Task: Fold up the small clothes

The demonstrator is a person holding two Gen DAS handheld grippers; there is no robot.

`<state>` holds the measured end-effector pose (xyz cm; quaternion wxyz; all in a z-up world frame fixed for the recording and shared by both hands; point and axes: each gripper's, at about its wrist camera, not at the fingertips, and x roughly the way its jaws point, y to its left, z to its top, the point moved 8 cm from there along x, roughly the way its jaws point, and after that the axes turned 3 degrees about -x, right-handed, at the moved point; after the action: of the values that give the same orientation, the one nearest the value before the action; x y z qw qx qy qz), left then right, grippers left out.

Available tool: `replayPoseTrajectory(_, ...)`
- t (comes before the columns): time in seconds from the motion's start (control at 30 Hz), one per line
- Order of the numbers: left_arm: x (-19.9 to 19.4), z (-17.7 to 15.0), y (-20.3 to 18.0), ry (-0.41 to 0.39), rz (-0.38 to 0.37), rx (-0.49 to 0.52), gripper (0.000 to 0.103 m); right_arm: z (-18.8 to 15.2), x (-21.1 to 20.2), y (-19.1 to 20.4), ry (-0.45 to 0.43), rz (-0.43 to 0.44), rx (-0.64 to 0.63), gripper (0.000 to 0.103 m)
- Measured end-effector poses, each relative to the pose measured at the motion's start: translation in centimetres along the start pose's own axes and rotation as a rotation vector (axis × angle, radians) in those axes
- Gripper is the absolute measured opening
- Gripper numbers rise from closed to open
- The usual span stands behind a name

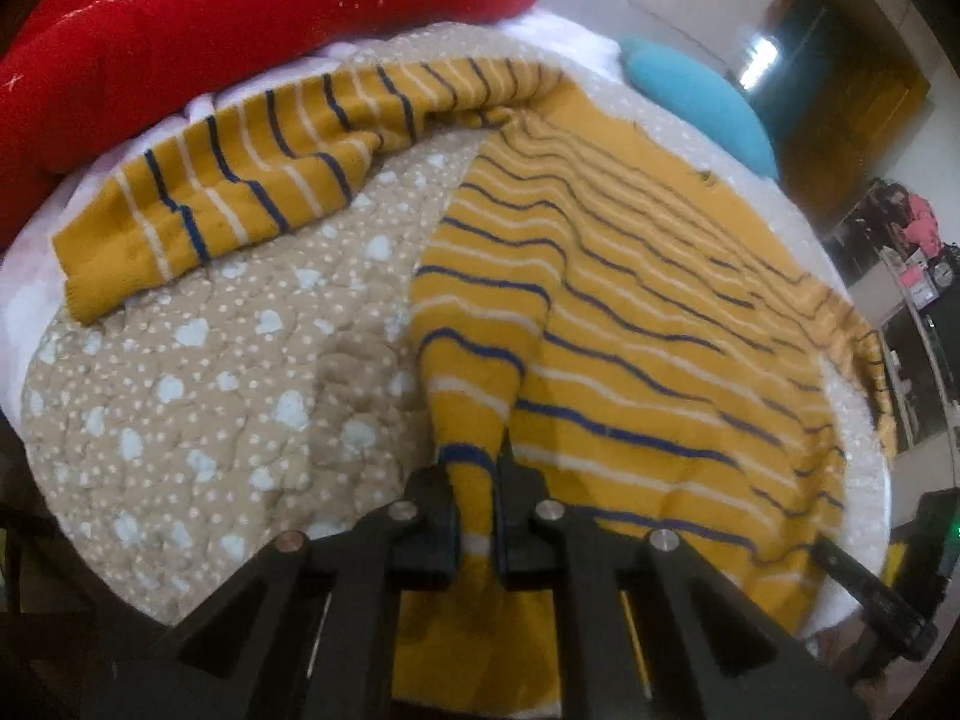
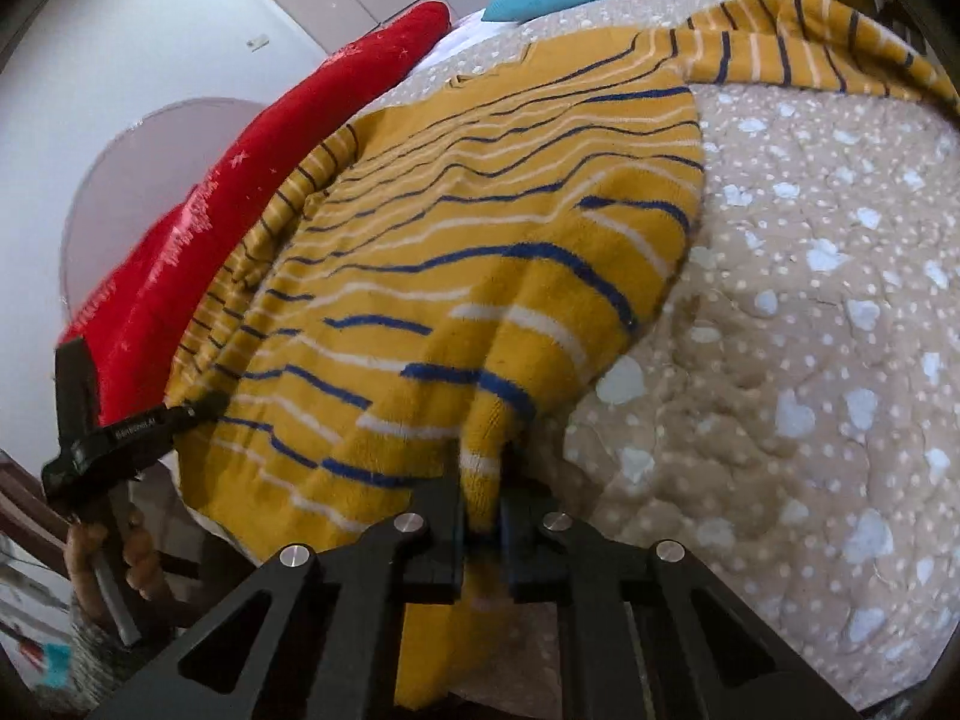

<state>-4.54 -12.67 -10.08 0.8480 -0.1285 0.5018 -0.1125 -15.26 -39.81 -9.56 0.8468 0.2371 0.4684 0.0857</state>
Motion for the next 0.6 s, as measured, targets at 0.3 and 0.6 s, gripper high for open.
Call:
replayPoseTrajectory(0.3, -5.6, -4.9, 1.5, -0.020, -0.001, 0.019, 0.000, -4.0, -7.3, -1.7, -0.055, 0.063, 0.040, 0.008)
replayPoseTrajectory(0.6, -6.4, -4.9, 2.9, -0.069, 0.064, 0.043, 0.013, -6.1, -7.5, -3.0, -0.032, 0.082, 0.086, 0.012)
